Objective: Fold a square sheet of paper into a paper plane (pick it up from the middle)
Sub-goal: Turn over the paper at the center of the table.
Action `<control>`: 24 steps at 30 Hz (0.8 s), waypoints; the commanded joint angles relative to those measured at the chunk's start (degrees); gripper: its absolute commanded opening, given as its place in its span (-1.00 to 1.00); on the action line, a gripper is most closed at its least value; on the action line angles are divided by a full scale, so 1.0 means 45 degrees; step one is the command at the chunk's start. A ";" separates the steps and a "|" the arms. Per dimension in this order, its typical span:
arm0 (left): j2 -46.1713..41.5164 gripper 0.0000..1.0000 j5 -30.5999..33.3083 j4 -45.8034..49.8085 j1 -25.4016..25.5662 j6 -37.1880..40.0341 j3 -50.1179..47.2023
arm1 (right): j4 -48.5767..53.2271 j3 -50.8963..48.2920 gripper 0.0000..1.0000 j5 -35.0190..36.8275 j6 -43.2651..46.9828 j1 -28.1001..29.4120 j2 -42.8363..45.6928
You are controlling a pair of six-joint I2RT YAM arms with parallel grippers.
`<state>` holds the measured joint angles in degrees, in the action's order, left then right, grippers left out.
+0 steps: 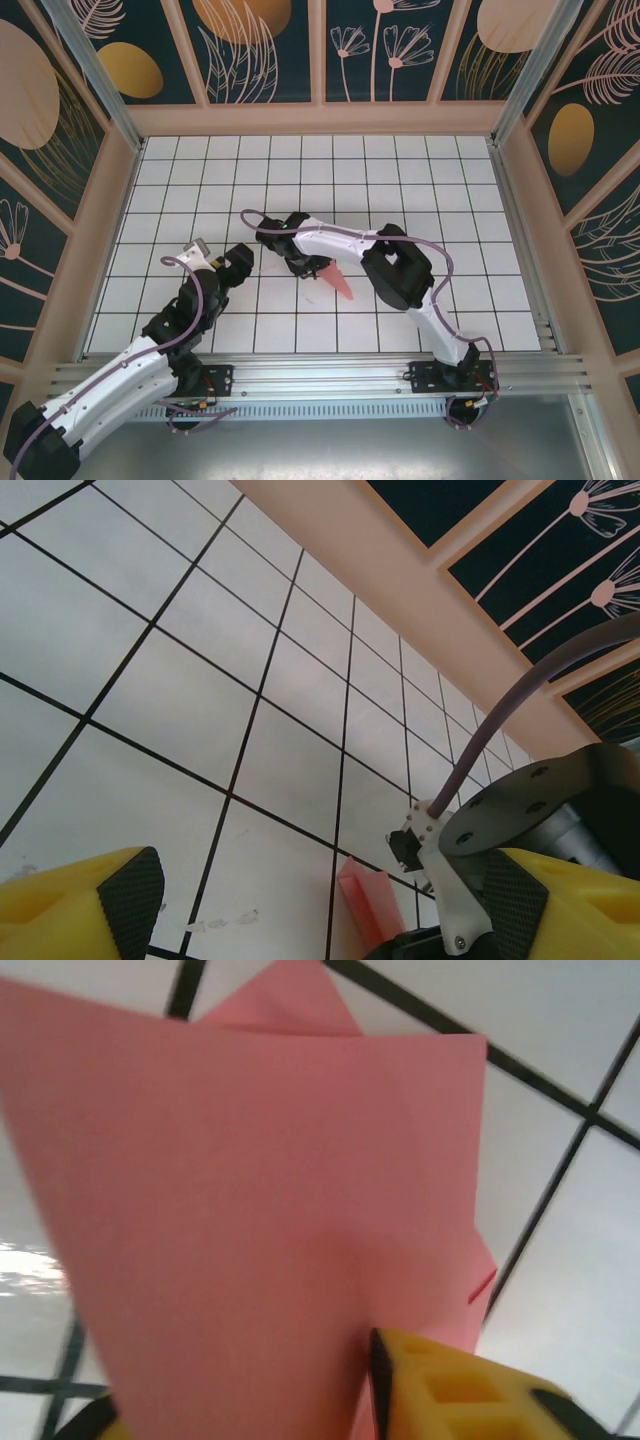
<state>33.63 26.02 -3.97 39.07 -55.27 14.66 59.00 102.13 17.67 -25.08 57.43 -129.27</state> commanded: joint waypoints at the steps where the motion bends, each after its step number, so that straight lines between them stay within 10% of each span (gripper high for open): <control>1: -0.0039 0.71 -0.0053 0.0435 0.0000 0.0303 -0.0043 | -0.1075 -0.0510 -0.15 -0.1525 -0.0020 -0.0045 0.1273; 13: 0.2188 0.63 -0.3158 -0.1006 0.0008 0.0434 -0.0207 | -0.6925 -0.6503 0.19 -0.7185 0.0240 -0.1455 0.7064; 24: 0.6632 0.26 -0.6760 -0.3394 0.0029 0.0189 0.0710 | -1.0148 -1.0624 -0.68 -1.0447 0.0153 -0.3408 0.8574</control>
<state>60.23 1.93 -13.61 39.07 -54.33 15.29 19.14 55.75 -23.68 -25.15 42.76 -91.77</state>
